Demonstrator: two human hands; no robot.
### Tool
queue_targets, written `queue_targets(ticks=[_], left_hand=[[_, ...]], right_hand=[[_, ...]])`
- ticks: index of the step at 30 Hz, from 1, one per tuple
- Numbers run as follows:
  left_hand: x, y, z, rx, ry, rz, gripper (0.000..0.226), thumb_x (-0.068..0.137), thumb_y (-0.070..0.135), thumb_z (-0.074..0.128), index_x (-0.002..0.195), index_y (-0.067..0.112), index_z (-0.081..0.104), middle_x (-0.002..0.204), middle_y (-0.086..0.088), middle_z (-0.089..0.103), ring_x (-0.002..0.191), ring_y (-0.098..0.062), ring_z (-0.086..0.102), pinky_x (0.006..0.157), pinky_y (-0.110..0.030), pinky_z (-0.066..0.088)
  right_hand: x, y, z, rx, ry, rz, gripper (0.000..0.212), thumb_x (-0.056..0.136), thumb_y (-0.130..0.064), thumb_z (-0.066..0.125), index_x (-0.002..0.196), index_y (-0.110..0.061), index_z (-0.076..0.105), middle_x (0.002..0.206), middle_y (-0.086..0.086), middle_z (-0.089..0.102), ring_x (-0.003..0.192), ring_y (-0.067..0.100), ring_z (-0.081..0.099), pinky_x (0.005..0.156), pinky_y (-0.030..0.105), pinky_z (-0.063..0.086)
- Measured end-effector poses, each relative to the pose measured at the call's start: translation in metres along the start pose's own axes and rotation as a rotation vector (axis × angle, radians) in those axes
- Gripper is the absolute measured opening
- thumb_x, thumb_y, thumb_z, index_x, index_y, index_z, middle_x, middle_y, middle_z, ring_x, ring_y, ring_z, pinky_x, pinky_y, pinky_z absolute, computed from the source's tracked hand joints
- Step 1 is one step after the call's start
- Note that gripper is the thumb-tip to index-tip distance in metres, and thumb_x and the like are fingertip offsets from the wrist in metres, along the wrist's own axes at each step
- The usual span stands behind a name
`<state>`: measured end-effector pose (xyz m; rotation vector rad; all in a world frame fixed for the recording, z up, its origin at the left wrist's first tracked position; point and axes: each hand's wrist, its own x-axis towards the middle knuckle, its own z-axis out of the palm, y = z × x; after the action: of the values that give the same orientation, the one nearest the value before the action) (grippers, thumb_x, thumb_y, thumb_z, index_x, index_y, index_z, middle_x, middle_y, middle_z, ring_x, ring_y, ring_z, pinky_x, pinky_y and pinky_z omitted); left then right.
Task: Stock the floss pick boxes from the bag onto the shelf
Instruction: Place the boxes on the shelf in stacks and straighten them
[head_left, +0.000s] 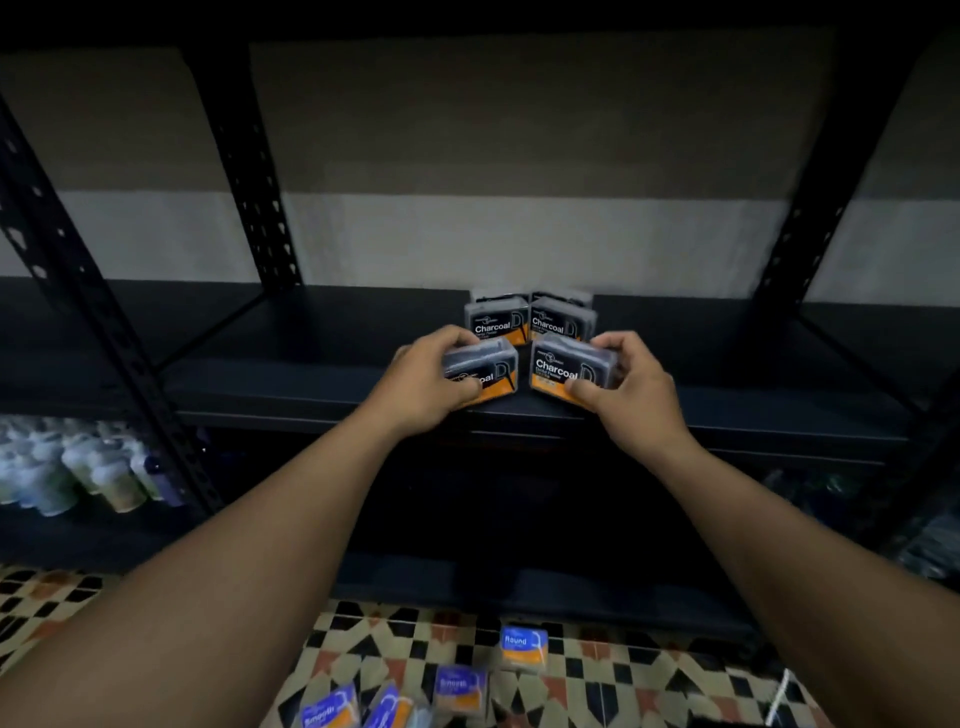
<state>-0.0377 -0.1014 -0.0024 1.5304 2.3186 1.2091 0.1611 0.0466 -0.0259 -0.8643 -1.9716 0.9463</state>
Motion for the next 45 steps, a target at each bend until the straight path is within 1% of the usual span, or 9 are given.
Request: queue_targets(ticks=[7,12,21,25,30,32,34,39,45], left_hand=[[0.045,-0.017,0.019,0.156,-0.106,-0.002,0.07,0.085,0.026,0.074,0.145,0.04,0.043,0.121,-0.009,0.047,0.116,-0.024,0.054,0.097,-0.018,0.034],[0.063,-0.023,0.025,0.185,-0.124,-0.001,0.075,0.084,0.026,0.075,0.146,0.045,0.039,0.127,-0.013,0.047,0.121,-0.029,0.053,0.095,-0.014,0.031],[0.045,-0.021,0.031,0.019,0.075,-0.145,0.12,0.074,0.028,0.084,0.154,0.042,-0.004,0.147,-0.01,0.033,0.129,-0.028,0.048,0.108,-0.04,0.042],[0.021,-0.018,0.041,0.114,0.186,-0.189,0.102,0.082,0.037,0.076,0.156,0.024,0.006,0.151,-0.008,0.033,0.138,-0.027,0.037,0.111,-0.042,0.038],[-0.023,-0.027,0.064,0.302,0.273,-0.087,0.058,0.099,0.047,0.044,0.145,0.011,0.041,0.142,-0.006,0.052,0.136,-0.02,0.04,0.118,-0.039,0.019],[-0.038,-0.033,0.065,0.375,0.228,-0.02,0.057,0.1,0.047,0.043,0.145,0.013,0.043,0.152,-0.004,0.044,0.146,-0.018,0.028,0.123,-0.041,0.007],[-0.053,-0.039,0.064,0.463,0.158,0.048,0.062,0.097,0.045,0.048,0.151,0.017,0.035,0.16,-0.001,0.03,0.151,-0.018,0.014,0.124,-0.043,0.001],[-0.098,-0.06,0.062,0.441,0.063,0.13,0.064,0.095,0.039,0.055,0.152,0.025,0.032,0.167,0.001,0.003,0.153,-0.018,-0.011,0.12,-0.042,0.014],[-0.162,-0.118,0.077,0.309,-0.209,-0.176,0.045,0.096,0.041,0.055,0.137,0.022,0.054,0.145,-0.001,0.047,0.139,-0.019,0.034,0.107,-0.04,0.042]], right_hand=[[0.037,0.02,0.011,-0.255,0.03,0.018,0.056,0.077,-0.043,0.077,0.127,-0.043,0.052,0.121,0.005,0.047,0.116,0.027,0.051,0.1,0.04,0.046],[0.052,0.021,0.017,-0.304,0.068,0.028,0.065,0.075,-0.043,0.078,0.132,-0.043,0.048,0.119,0.008,0.048,0.108,0.031,0.059,0.093,0.035,0.049],[0.034,0.012,0.018,-0.374,0.112,0.041,0.097,0.073,-0.05,0.076,0.147,-0.04,0.015,0.141,0.007,0.036,0.119,0.036,0.053,0.09,0.047,0.049],[0.013,0.013,0.018,-0.478,0.158,0.005,0.093,0.076,-0.051,0.073,0.149,-0.032,0.018,0.142,0.005,0.037,0.125,0.029,0.048,0.093,0.044,0.046],[-0.034,0.034,0.031,-0.547,0.222,-0.135,0.055,0.092,-0.053,0.046,0.136,-0.021,0.05,0.134,0.0,0.056,0.127,0.018,0.047,0.112,0.04,0.024],[-0.052,0.043,0.035,-0.631,0.168,-0.18,0.05,0.094,-0.048,0.047,0.137,-0.022,0.052,0.143,-0.004,0.05,0.14,0.017,0.033,0.12,0.042,0.005],[-0.068,0.046,0.039,-0.587,0.125,-0.199,0.053,0.093,-0.037,0.055,0.143,-0.022,0.045,0.153,-0.006,0.038,0.149,0.017,0.014,0.122,0.046,0.004],[-0.102,0.048,0.049,-0.367,-0.043,-0.254,0.038,0.094,-0.03,0.059,0.132,-0.025,0.059,0.162,-0.009,0.019,0.151,0.011,-0.008,0.117,0.042,0.025],[-0.131,0.075,0.069,-0.347,-0.443,-0.043,0.035,0.094,-0.038,0.058,0.128,-0.03,0.061,0.148,-0.009,0.046,0.146,0.012,0.021,0.114,0.03,0.022]])
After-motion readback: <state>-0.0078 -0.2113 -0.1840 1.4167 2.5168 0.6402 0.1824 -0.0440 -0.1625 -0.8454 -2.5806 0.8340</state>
